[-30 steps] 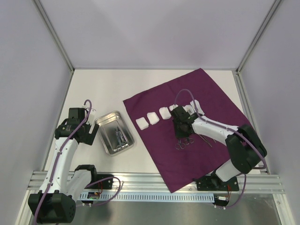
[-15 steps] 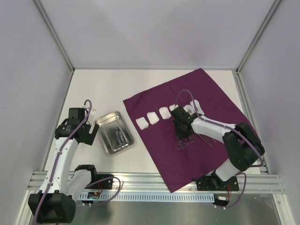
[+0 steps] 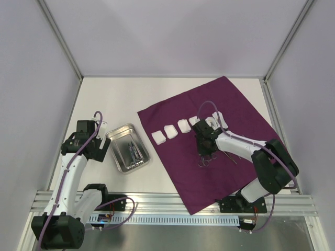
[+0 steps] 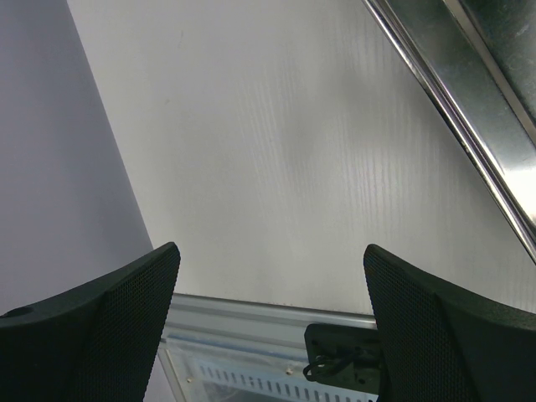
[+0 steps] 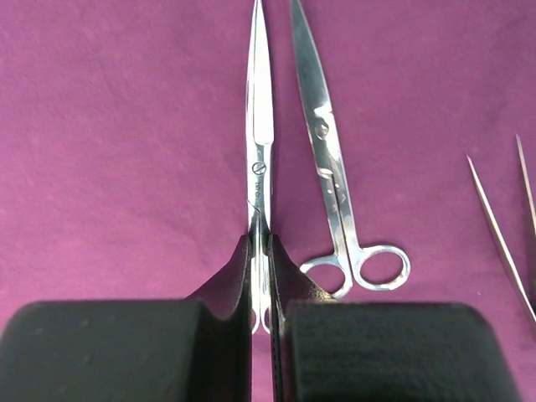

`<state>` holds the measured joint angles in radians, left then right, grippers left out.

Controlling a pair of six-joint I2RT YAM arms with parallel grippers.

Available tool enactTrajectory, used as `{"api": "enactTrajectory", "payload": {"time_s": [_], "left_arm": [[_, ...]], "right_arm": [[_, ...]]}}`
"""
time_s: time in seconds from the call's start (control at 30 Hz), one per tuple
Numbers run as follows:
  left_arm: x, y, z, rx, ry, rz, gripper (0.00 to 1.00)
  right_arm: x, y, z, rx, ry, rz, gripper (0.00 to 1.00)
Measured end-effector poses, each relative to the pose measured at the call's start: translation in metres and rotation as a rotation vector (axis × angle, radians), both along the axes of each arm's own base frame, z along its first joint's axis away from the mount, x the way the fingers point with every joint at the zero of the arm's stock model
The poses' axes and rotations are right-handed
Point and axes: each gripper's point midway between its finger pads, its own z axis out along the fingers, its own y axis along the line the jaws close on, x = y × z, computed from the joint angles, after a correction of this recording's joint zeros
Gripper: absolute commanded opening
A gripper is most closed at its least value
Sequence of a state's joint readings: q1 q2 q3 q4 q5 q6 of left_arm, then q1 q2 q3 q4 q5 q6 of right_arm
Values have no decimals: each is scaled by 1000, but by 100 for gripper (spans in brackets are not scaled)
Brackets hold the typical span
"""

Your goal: Prepare the surgical pack

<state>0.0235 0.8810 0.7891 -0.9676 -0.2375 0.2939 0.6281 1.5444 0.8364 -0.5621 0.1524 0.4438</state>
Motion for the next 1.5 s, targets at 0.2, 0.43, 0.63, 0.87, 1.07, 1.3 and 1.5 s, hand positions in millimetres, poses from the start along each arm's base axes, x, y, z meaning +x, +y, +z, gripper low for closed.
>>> {"api": "enactTrajectory", "payload": {"time_s": [0.2,0.43,0.63,0.87,1.07,1.3,1.5], "left_arm": [[0,0,-1,0,2,0,100],[-1,0,-2,0,5,0,100],[0,0,-2,0,1,0,100],[0,-1,-3,-3,3,-2,100],[0,-3,-6,-16,26,-8,100],[11,-6,5,-35,10,-18,100],[14,-7,4,-42,20,-22,100]], "right_arm": [[0,-3,14,8,-36,-1,0],[0,-2,16,15,-44,2,1],[0,-1,16,16,-41,3,8],[-2,-3,5,-4,-5,3,23],[8,-2,3,-7,0,-3,29],[25,-1,-1,-10,-1,-10,31],[35,3,-2,-20,1,7,27]]}}
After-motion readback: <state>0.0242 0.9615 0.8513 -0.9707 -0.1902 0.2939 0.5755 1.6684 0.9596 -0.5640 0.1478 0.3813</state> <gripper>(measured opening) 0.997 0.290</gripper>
